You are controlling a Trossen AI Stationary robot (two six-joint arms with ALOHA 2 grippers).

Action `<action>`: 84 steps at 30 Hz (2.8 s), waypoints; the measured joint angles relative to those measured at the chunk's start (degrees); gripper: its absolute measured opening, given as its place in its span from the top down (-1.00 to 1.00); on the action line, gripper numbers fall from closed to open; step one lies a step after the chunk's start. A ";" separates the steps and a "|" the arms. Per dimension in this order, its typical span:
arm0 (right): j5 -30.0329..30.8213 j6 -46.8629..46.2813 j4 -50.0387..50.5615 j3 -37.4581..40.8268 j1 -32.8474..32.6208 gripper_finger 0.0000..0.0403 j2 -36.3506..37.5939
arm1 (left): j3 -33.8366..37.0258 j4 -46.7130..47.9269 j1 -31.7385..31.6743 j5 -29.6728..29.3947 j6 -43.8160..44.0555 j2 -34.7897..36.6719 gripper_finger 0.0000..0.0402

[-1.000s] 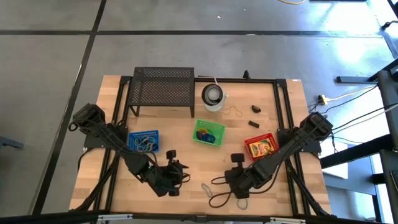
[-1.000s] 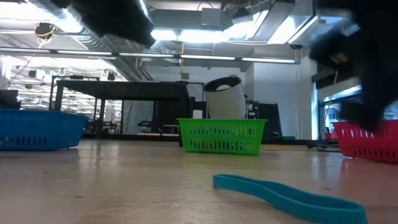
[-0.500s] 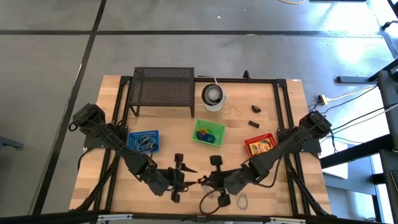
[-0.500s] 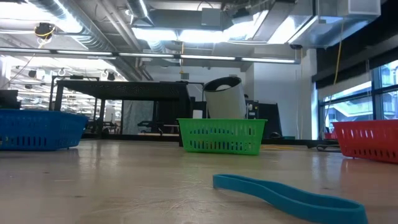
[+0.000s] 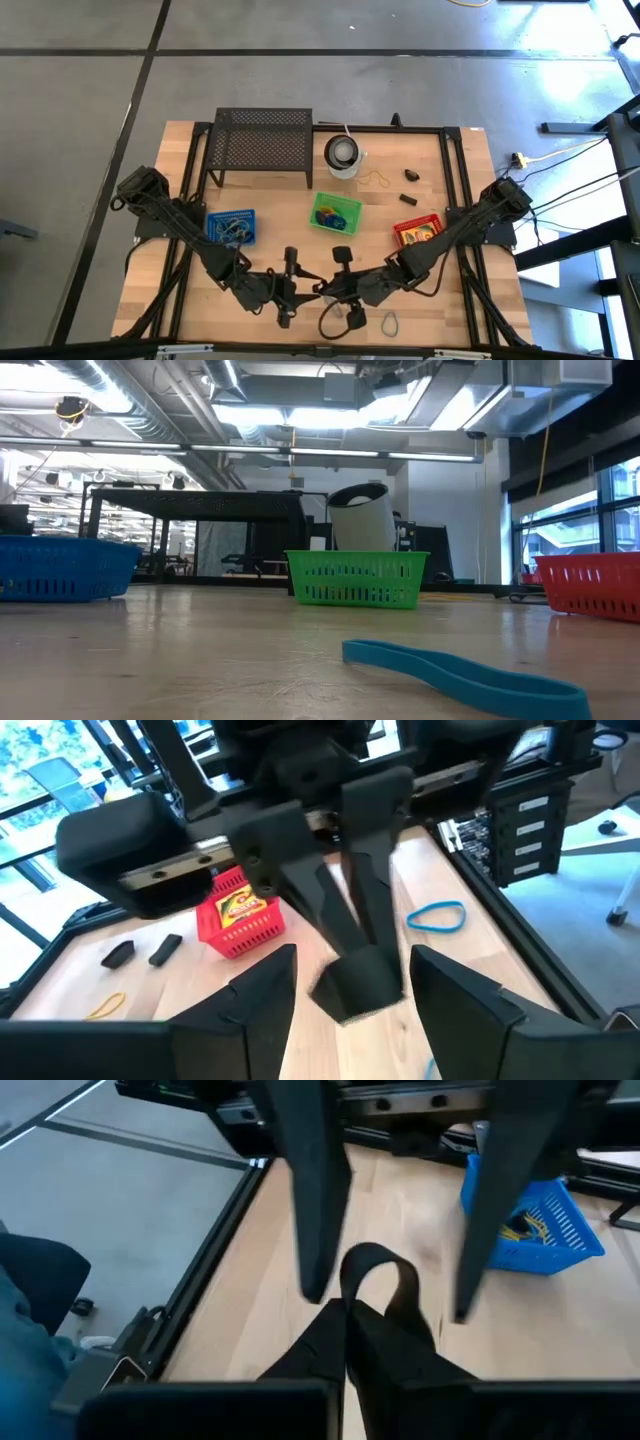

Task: Pick & Place Office Desk Supplies
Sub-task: Put the black rubber band into the blue bin

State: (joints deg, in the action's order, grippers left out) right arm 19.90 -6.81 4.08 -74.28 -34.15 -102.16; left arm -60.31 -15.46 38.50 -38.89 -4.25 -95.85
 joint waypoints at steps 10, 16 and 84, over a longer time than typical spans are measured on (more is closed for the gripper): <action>0.00 0.02 -0.16 0.00 -0.02 0.93 0.01 | 0.00 1.09 0.57 0.02 0.48 0.00 0.45; 0.21 -0.27 -0.09 0.02 -0.02 0.93 0.01 | 0.00 1.08 0.61 0.36 0.54 0.00 0.93; 15.67 -15.26 17.42 0.07 -7.10 0.50 8.54 | 14.70 85.83 -4.11 14.41 89.50 17.66 0.95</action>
State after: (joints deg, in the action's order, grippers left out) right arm 35.57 -22.06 21.50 -74.22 -41.25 -93.62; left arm -45.61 70.37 34.39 -24.49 85.24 -78.19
